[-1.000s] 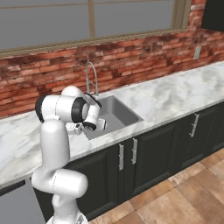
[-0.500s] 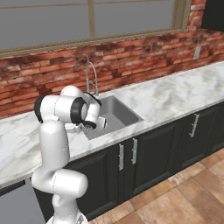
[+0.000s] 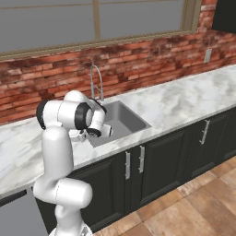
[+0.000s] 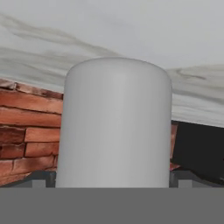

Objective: Restock the sink supplies by placing the sponge and soap dispenser on the counter and next to the sink. Make sure the soap dispenser is upright.

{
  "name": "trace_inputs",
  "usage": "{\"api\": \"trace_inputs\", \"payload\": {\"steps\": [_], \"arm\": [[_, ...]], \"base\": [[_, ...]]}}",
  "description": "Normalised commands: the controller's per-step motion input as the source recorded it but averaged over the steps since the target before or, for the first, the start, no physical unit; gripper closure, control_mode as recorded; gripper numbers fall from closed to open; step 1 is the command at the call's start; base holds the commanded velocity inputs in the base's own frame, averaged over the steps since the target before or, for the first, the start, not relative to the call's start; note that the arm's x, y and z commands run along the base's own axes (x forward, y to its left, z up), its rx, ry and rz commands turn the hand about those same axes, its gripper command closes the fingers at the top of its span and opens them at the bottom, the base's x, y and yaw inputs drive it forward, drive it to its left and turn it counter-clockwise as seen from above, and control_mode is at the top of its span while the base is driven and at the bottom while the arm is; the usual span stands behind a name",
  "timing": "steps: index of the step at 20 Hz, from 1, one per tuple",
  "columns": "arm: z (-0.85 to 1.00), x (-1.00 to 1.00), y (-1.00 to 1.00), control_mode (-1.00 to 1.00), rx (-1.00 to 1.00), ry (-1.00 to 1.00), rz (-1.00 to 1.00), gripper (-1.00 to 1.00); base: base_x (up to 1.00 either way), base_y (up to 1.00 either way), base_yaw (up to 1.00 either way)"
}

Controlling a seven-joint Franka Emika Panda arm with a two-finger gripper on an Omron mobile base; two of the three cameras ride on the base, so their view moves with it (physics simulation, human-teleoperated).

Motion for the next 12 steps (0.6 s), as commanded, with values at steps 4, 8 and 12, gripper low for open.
{"api": "trace_inputs", "payload": {"steps": [4,8,12], "arm": [[-0.43,0.00,-0.03,-1.00,0.00,-0.02,0.00,-1.00],[-0.43,0.00,-0.08,-1.00,0.00,-0.05,0.00,-1.00],[-0.50,0.00,-0.13,-1.00,-0.01,-0.10,0.00,-1.00]], "base": [[0.00,0.00,0.00],[0.00,0.00,0.00],[0.00,0.00,0.00]]}}
